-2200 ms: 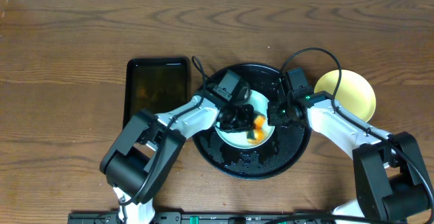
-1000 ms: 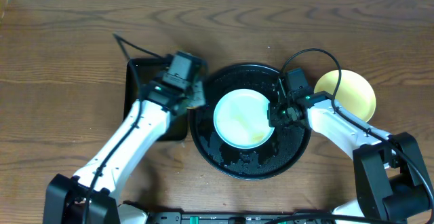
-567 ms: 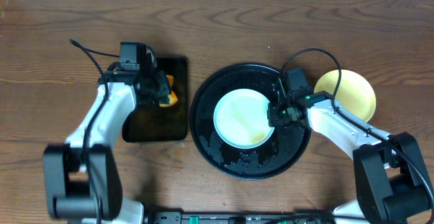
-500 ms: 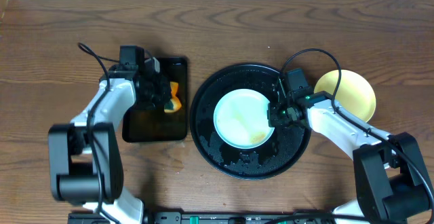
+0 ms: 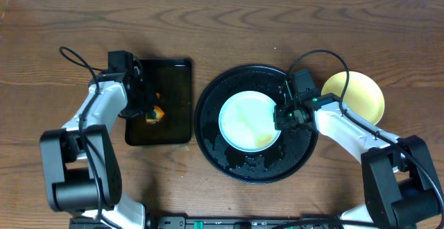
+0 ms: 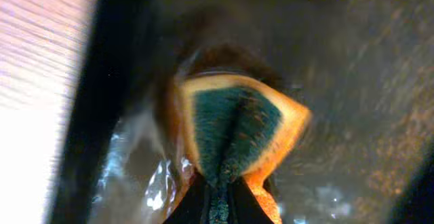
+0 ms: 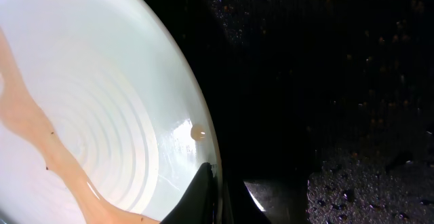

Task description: Clean dirty plates on tray and stack at the side

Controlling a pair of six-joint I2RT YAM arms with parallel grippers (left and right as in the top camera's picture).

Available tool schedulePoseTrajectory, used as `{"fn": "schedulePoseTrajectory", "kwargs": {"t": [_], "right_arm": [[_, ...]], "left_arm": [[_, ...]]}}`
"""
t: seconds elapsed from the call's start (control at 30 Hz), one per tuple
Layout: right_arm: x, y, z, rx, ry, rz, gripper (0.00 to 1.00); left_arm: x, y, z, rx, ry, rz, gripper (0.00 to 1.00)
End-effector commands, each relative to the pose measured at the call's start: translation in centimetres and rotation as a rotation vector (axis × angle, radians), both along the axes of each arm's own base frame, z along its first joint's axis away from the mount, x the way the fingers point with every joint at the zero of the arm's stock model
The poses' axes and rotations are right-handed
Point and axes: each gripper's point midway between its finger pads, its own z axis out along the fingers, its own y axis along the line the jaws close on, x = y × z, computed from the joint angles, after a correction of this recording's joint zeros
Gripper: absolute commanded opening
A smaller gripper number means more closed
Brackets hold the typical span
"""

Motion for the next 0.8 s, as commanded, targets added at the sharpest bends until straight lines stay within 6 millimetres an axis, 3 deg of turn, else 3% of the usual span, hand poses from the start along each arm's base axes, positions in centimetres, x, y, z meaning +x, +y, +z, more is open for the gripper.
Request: {"fn": "schedulePoseTrajectory", "kwargs": {"t": [0.0,0.37,0.57,0.6,0.7,0.77], "right_arm": [[-0.2,-0.3,-0.1,-0.034,-0.004,-0.003,0.04],[-0.2,-0.3,-0.1,-0.033,-0.003,-0.004,0.03],[-0.2,-0.3,-0.1,-0.034,-0.004,-0.004,0.03],[-0.2,-0.3,-0.1,-0.033,-0.004,-0.004,0.03],[-0.2,-0.3,-0.1,-0.034,-0.004,-0.004,0.04],[-0.2,-0.3,-0.1,-0.033,-0.005,-0.004,0.04]], "left_arm": [[0.5,0.2,1.8,0.072,-0.056,-0.002,0.08],[-0.2,-4.7,-1.3,0.071,0.022,-0.146,0.08],[-0.8,-4.2,-2.6,0.109,0.067,-0.146,0.08],[-0.8,-3.9,-2.5,0.123,0.067,-0.144,0.12],[-0.6,-3.9,-1.8,0.128,0.053,-0.151,0.52],[-0.3,-3.9,-0.7,0.129,0.041,-0.157,0.57]]}}
